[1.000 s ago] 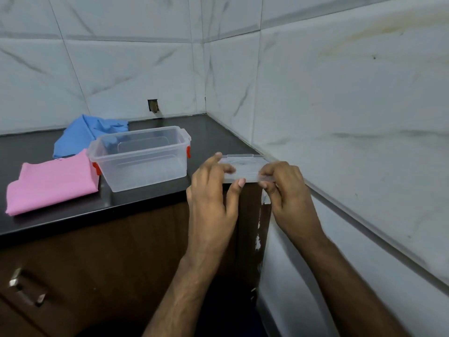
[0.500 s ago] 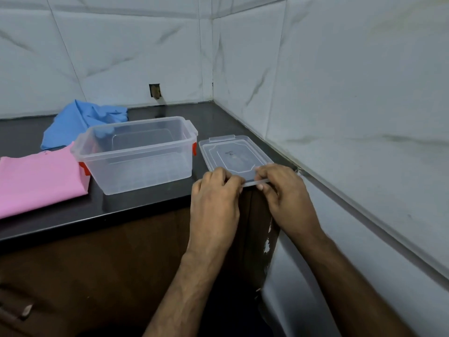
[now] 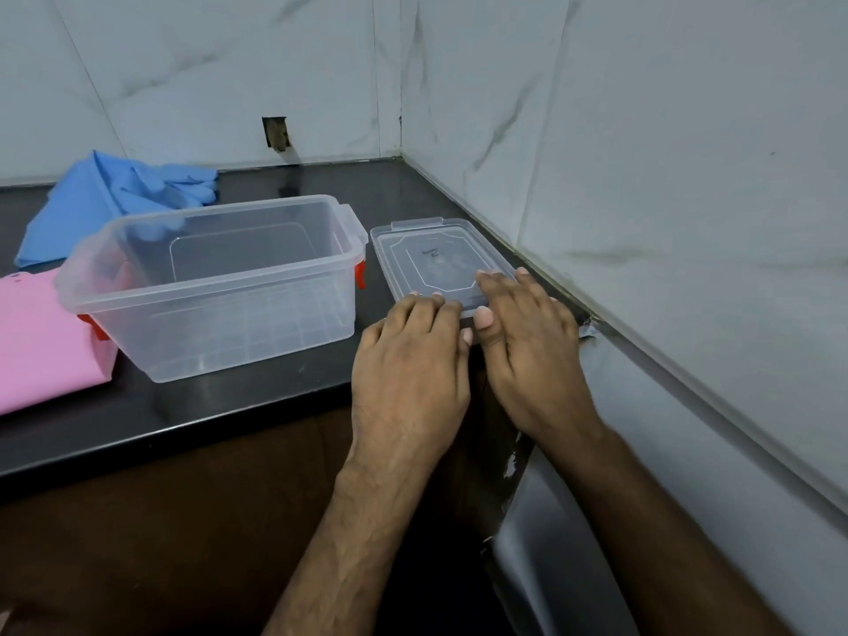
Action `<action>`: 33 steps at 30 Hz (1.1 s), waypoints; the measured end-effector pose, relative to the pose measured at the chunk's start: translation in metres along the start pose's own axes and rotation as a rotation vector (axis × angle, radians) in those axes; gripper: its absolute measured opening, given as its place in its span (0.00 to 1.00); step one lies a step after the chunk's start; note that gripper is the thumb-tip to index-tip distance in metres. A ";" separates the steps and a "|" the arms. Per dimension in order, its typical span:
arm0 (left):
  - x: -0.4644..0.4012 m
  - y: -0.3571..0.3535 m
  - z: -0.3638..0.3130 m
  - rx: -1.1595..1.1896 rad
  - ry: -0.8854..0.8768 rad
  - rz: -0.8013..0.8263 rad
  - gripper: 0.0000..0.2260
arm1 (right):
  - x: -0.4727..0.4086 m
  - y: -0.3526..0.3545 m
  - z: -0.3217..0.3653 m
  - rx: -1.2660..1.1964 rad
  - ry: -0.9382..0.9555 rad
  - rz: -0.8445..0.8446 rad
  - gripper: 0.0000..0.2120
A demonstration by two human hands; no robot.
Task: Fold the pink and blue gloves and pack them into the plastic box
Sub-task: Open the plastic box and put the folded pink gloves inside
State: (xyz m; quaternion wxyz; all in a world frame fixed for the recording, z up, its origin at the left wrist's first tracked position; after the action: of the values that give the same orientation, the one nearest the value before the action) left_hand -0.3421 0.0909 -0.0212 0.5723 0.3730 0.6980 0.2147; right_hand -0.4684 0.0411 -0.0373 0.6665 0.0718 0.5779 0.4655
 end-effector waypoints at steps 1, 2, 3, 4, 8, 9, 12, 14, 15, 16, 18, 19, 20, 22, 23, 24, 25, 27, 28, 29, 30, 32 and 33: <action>0.000 -0.001 0.000 -0.006 -0.005 0.003 0.19 | -0.002 -0.001 -0.001 0.020 -0.016 0.002 0.28; 0.000 -0.002 -0.001 -0.013 -0.010 0.006 0.20 | -0.004 -0.002 -0.001 0.038 -0.030 0.006 0.28; 0.001 -0.003 -0.001 -0.023 -0.015 0.008 0.20 | -0.006 -0.002 -0.001 0.055 -0.041 0.013 0.27; 0.001 -0.004 -0.001 -0.032 -0.020 0.011 0.21 | -0.007 -0.003 0.000 0.070 -0.048 0.021 0.27; 0.004 -0.005 -0.001 -0.048 -0.024 0.002 0.24 | -0.009 -0.004 0.000 0.121 -0.061 0.052 0.28; 0.006 -0.003 0.000 -0.046 -0.024 -0.006 0.24 | -0.008 -0.004 0.001 0.124 -0.072 0.051 0.29; 0.014 0.007 0.006 -0.052 0.001 -0.034 0.26 | 0.002 0.001 0.006 0.117 -0.122 -0.005 0.30; 0.025 0.014 0.015 -0.076 0.015 -0.019 0.26 | 0.018 0.002 0.018 0.093 -0.139 -0.032 0.31; 0.033 0.015 0.019 -0.093 0.010 -0.003 0.26 | 0.028 0.000 0.025 0.082 -0.138 -0.030 0.31; 0.042 0.019 0.023 -0.107 0.002 0.007 0.25 | 0.040 -0.003 0.035 0.080 -0.127 -0.027 0.31; 0.062 0.031 0.032 -0.105 0.004 -0.002 0.23 | 0.064 -0.009 0.061 0.097 -0.078 -0.019 0.30; 0.071 0.038 0.039 -0.092 0.019 -0.016 0.22 | 0.075 -0.014 0.074 0.100 -0.051 -0.012 0.30; 0.077 0.045 0.045 -0.076 0.038 -0.027 0.23 | 0.083 -0.018 0.087 0.097 -0.025 -0.004 0.29; 0.091 0.062 0.065 -0.052 0.092 -0.051 0.23 | 0.096 -0.025 0.115 0.066 0.032 0.007 0.28; 0.096 0.072 0.077 -0.040 0.128 -0.072 0.24 | 0.099 -0.027 0.128 0.039 0.057 0.007 0.28; 0.102 0.082 0.089 -0.034 0.164 -0.096 0.24 | 0.100 -0.027 0.141 0.009 0.076 0.004 0.27; 0.106 0.090 0.100 -0.028 0.196 -0.121 0.24 | 0.099 -0.027 0.151 -0.016 0.091 -0.004 0.26; 0.116 0.110 0.124 -0.032 0.265 -0.175 0.22 | 0.098 -0.026 0.173 -0.064 0.130 -0.028 0.24; 0.121 0.119 0.136 -0.033 0.295 -0.203 0.21 | 0.097 -0.027 0.184 -0.094 0.152 -0.035 0.23; 0.126 0.128 0.148 -0.031 0.319 -0.233 0.19 | 0.096 -0.028 0.195 -0.125 0.173 -0.035 0.22; 0.129 0.136 0.158 -0.019 0.337 -0.262 0.17 | 0.094 -0.029 0.204 -0.150 0.192 -0.034 0.21; 0.135 0.153 0.182 0.004 0.371 -0.333 0.13 | 0.091 -0.034 0.227 -0.167 0.233 -0.024 0.20; 0.137 0.160 0.194 0.009 0.384 -0.365 0.11 | 0.090 -0.037 0.238 -0.158 0.253 -0.007 0.21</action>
State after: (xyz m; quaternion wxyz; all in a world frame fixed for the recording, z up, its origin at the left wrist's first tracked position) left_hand -0.1208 0.2720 -0.0414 0.4571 0.1960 0.8504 0.1716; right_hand -0.2584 0.1891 -0.0477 0.5938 -0.0421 0.6190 0.5124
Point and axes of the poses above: each hand's wrist, its own x-axis away from the middle knuckle, its own y-axis out of the back of the hand, z = x × y, the point moved 7 cm from there along -x, towards the middle knuckle, and after that the axes turned 10 degrees about -z, right-handed, at the moved point
